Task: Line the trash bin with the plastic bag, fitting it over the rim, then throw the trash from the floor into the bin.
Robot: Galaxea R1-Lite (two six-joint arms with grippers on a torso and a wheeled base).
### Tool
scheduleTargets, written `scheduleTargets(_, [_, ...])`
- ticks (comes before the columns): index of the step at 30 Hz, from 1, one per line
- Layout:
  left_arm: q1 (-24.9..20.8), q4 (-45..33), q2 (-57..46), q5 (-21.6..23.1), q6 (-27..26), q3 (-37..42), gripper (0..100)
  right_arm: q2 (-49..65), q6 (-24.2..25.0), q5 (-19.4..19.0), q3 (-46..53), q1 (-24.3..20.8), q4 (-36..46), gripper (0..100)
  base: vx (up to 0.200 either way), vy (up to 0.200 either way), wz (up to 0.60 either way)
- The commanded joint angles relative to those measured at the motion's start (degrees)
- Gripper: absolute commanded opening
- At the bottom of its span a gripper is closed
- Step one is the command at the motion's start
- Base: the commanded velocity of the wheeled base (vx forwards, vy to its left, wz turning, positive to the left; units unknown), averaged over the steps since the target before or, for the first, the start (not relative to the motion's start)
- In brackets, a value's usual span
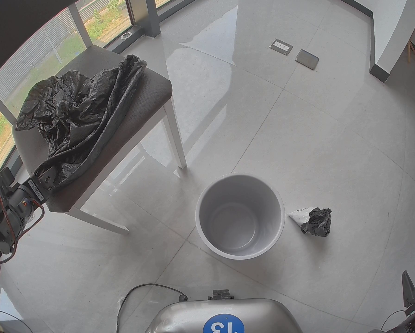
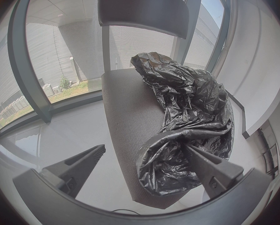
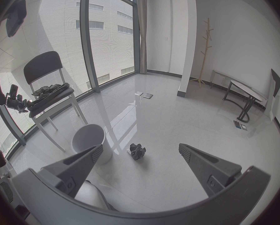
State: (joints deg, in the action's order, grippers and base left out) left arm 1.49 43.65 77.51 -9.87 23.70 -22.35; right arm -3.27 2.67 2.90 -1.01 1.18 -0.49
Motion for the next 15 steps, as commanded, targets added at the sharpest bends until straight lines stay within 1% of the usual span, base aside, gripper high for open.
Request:
scheduleTargets(1, [0.01, 0.82, 1.51, -0.06, 0.03, 0.02, 100, 0.02, -0.03, 0.0, 0.92, -0.04, -0.04, 100, 0.0, 0.0, 0.0])
scheduleTargets(2, [0.01, 0.99, 1.59, -0.23, 0.03, 0.37, 0, 0.02, -0.03, 0.0, 0.92, 0.05, -0.04, 100, 0.0, 0.0, 0.0])
scheduleTargets(10, [0.01, 0.99, 1.33, 0.21, -0.06, 0.55, 0, 0.02, 0.05, 0.0, 0.92, -0.04, -0.04, 100, 0.0, 0.0, 0.0])
scheduleTargets(15, [-0.34, 0.73, -0.08, 1.0, -1.2, 1.52, 0, 0.02, -0.03, 0.0, 0.92, -0.04, -0.04, 100, 0.0, 0.0, 0.0])
